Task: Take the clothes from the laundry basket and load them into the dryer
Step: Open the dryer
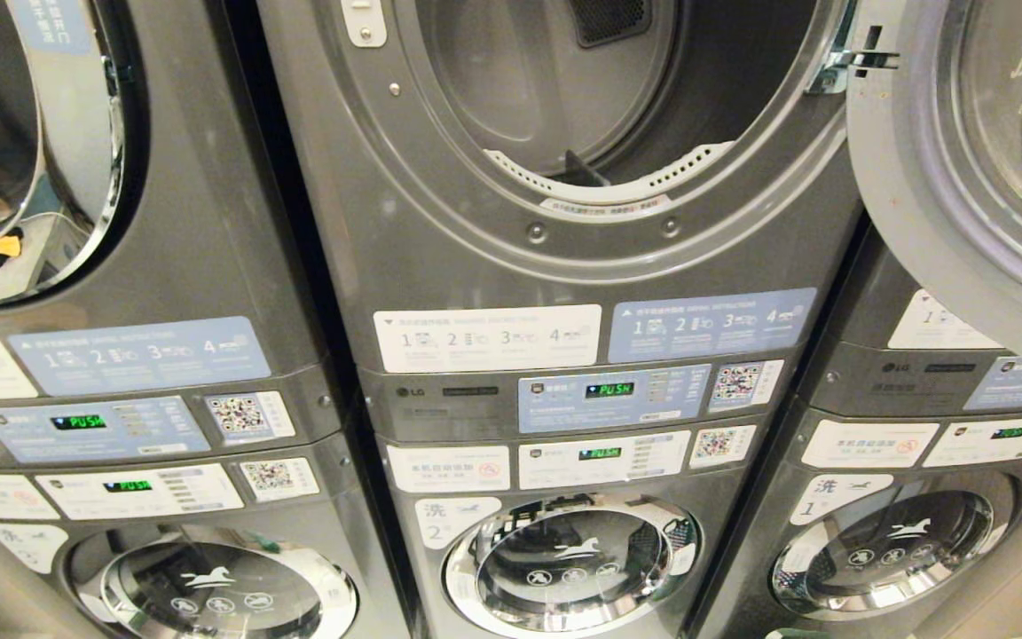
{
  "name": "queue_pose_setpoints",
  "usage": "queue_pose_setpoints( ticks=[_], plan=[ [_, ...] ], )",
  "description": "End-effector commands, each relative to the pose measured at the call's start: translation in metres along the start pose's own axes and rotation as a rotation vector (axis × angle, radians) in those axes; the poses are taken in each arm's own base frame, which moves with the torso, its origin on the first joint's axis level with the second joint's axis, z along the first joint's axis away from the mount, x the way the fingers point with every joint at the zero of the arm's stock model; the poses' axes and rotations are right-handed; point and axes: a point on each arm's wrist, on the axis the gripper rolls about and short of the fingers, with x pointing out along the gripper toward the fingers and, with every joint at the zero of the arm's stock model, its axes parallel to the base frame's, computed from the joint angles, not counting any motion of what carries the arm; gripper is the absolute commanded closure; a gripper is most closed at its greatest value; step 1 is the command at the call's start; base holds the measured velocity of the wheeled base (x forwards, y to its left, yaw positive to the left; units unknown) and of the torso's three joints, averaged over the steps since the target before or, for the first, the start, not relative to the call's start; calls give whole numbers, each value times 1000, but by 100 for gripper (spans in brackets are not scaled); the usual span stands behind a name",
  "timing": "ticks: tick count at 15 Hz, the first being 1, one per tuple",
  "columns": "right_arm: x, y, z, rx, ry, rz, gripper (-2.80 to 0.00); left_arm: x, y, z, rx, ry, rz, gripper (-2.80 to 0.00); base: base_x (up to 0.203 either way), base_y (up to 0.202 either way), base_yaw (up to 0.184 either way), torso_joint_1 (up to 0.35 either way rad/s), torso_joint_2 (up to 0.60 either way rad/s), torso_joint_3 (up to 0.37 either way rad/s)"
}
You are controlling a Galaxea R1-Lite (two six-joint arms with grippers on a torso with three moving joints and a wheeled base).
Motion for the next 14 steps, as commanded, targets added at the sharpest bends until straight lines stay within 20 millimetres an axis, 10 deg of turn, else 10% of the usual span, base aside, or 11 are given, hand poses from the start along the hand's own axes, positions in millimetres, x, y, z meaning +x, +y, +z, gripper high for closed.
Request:
queue_pose_setpoints(
  ticks=[1, 14],
  plan=[
    [2, 1, -1, -6, 10, 4, 0, 6, 1, -8, -7, 5, 27, 0, 0, 0, 0, 0, 0, 0],
    [33, 7, 17, -16, 60, 15, 0, 49, 9, -64, -53, 91, 257, 0, 0, 0, 0, 0, 0, 0]
  ],
)
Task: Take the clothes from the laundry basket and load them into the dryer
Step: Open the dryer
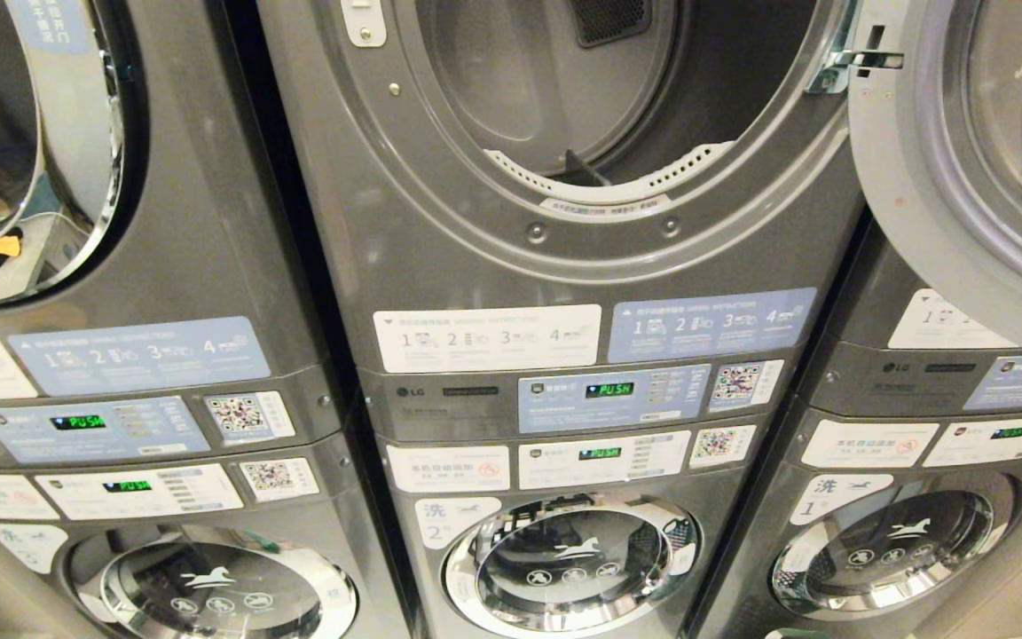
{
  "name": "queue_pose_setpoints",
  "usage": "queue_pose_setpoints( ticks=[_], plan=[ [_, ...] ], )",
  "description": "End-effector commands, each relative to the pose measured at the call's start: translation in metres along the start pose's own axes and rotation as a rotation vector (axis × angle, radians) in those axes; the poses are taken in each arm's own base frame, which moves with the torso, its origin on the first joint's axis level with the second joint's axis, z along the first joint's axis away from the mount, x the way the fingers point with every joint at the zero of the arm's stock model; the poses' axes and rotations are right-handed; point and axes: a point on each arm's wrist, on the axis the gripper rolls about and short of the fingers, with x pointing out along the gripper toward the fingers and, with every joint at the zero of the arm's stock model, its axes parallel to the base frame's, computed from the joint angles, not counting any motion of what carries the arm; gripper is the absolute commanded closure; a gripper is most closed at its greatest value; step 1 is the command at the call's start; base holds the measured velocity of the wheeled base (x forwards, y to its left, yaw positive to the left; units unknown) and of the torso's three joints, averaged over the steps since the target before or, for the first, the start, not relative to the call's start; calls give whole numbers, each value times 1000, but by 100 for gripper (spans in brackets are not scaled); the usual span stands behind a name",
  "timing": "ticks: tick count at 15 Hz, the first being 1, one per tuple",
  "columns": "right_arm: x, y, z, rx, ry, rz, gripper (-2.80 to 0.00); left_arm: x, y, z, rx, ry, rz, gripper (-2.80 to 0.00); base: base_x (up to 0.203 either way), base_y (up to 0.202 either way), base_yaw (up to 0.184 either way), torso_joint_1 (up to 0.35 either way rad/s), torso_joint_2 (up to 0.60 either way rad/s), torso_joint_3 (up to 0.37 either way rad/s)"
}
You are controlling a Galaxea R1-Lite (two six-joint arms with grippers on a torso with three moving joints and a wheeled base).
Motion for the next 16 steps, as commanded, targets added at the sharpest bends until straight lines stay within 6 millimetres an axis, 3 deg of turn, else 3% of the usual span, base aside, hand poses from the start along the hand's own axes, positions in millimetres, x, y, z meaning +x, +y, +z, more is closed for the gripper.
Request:
queue_pose_setpoints(
  ticks=[1, 4, 7, 10, 16],
  plan=[
    [10, 2, 2, -8, 22, 3, 0, 0, 0, -1, -12, 21, 27, 0, 0, 0, 0, 0, 0, 0],
    [27, 7, 5, -10, 36, 5, 0, -7, 0, -6, -15, -78, 32, 0, 0, 0, 0, 0, 0, 0],
    [59, 16, 9, -2, 53, -10, 0, -18, -1, -17, -16, -263, 31, 0, 0, 0, 0, 0, 0, 0],
    [90, 22, 11, 5, 48, -100, 0, -18, -1, -17, -13, -266, 30, 0, 0, 0, 0, 0, 0, 0],
    [127, 33, -4, -8, 83, -207, 0, -18, -1, -17, -12, -266, 28, 0, 0, 0, 0, 0, 0, 0]
  ],
)
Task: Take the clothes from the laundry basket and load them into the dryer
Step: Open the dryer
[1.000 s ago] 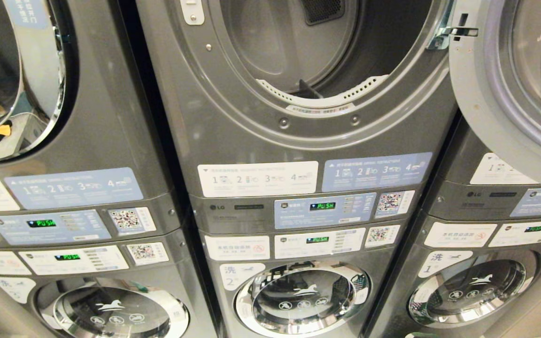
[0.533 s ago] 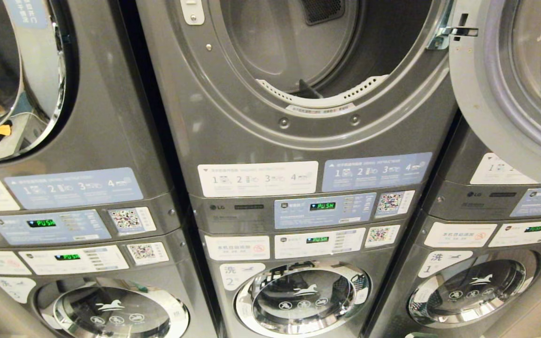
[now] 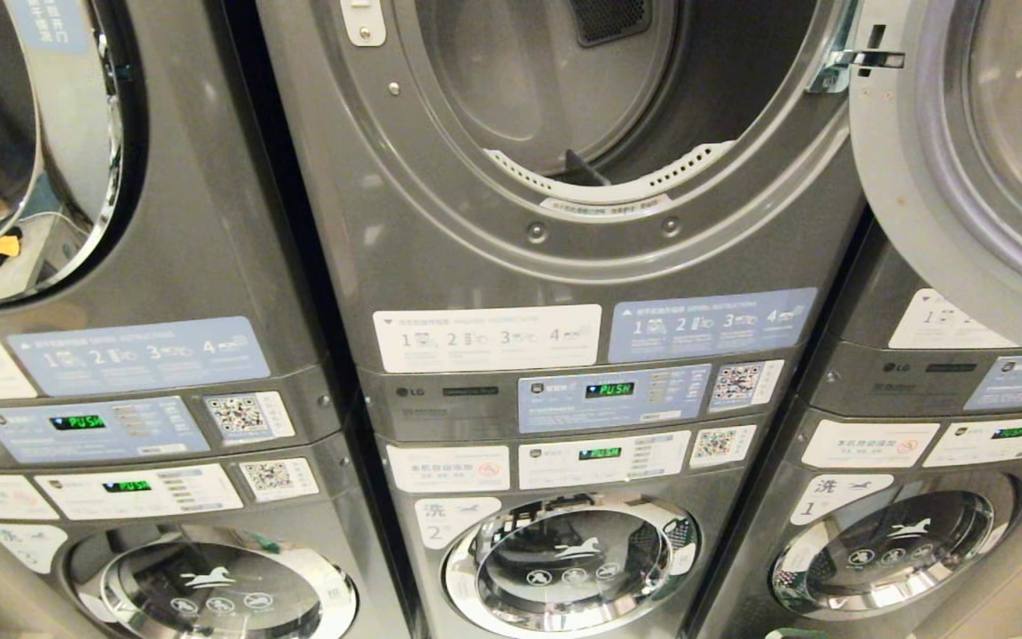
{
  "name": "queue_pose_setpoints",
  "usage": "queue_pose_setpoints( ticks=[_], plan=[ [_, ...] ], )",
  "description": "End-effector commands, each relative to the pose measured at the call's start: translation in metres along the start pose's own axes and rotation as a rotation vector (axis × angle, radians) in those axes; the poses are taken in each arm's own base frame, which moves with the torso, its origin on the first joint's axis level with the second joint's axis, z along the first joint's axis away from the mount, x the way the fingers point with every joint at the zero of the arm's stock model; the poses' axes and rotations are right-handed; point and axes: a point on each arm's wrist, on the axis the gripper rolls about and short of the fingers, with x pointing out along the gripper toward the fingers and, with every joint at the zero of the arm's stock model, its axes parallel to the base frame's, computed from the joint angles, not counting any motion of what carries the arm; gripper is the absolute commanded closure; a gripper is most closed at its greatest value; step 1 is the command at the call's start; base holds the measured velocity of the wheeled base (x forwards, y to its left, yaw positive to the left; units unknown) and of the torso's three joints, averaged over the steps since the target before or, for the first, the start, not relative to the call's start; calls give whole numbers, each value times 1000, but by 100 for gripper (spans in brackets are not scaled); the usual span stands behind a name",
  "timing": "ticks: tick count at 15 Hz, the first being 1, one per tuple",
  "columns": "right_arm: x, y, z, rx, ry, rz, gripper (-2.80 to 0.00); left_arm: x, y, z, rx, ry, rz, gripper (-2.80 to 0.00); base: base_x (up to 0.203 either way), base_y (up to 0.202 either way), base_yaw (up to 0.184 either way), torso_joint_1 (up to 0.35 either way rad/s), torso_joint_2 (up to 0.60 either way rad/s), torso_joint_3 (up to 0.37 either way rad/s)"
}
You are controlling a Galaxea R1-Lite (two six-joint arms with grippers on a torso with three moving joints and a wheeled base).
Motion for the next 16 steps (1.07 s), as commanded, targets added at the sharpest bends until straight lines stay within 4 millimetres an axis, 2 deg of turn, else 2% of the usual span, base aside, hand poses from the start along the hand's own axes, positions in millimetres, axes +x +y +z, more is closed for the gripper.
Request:
queue_pose_setpoints(
  ticks=[1, 7, 13, 16],
  plan=[
    [19, 11, -9, -12, 20, -16, 0, 0, 0, 0, -1, 0, 2, 0, 0, 0, 0, 0, 0, 0],
    [48, 20, -17, -12, 36, -54, 0, 0, 0, 0, 0, 1, 2, 0, 0, 0, 0, 0, 0, 0],
    [112, 29, -22, 45, 59, -132, 0, 0, 0, 0, 0, 1, 2, 0, 0, 0, 0, 0, 0, 0],
    [129, 35, -24, 55, 62, -133, 0, 0, 0, 0, 0, 1, 2, 0, 0, 0, 0, 0, 0, 0]
  ],
)
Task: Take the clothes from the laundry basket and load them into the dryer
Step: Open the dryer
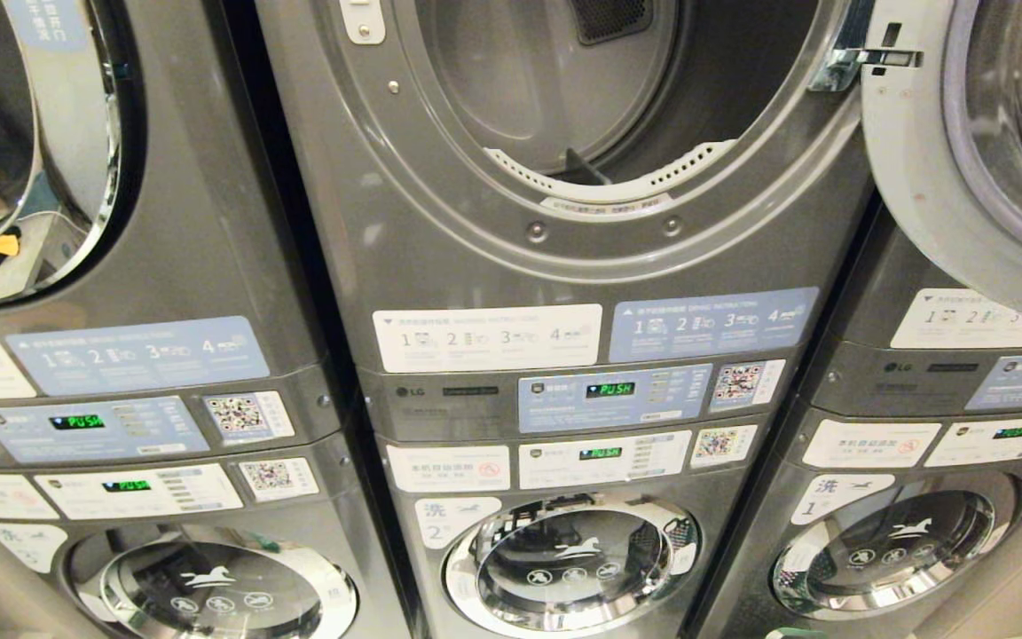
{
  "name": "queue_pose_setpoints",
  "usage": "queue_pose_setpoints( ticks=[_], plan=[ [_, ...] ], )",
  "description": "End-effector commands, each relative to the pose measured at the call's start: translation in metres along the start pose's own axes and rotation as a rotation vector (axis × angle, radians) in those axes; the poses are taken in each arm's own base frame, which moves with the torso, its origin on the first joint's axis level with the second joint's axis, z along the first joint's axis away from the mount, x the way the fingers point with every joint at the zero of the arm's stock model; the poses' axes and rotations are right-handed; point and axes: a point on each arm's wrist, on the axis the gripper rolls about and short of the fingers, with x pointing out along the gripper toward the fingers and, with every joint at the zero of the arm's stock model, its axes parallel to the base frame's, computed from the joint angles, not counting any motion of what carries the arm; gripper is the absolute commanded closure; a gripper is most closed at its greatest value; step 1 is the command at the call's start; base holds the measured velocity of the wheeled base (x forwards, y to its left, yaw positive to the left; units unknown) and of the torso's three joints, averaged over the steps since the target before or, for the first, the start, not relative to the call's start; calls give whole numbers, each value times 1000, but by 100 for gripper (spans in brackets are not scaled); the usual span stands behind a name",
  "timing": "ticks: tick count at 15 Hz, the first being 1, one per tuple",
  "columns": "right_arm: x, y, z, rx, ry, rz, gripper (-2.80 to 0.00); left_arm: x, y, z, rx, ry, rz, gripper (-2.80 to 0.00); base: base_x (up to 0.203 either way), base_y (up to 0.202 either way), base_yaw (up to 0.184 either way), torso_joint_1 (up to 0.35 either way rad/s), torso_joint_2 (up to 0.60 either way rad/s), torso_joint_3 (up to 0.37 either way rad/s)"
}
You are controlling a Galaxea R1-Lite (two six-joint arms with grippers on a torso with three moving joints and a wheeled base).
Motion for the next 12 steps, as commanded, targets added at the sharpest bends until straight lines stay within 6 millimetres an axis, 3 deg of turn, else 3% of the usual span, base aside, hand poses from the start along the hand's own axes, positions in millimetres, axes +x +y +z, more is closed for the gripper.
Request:
queue_pose_setpoints(
  ticks=[1, 6, 12],
  plan=[
    [9, 6, -6, -15, 15, 7, 0, 0, 0, 0, -1, 1, 1, 0, 0, 0, 0, 0, 0, 0],
    [-2, 7, -9, -22, 26, 96, 0, 0, 0, 0, -1, 1, 2, 0, 0, 0, 0, 0, 0, 0],
    [-17, -1, -27, -43, 83, 101, 0, 0, 0, 0, -1, 1, 2, 0, 0, 0, 0, 0, 0, 0]
  ],
)
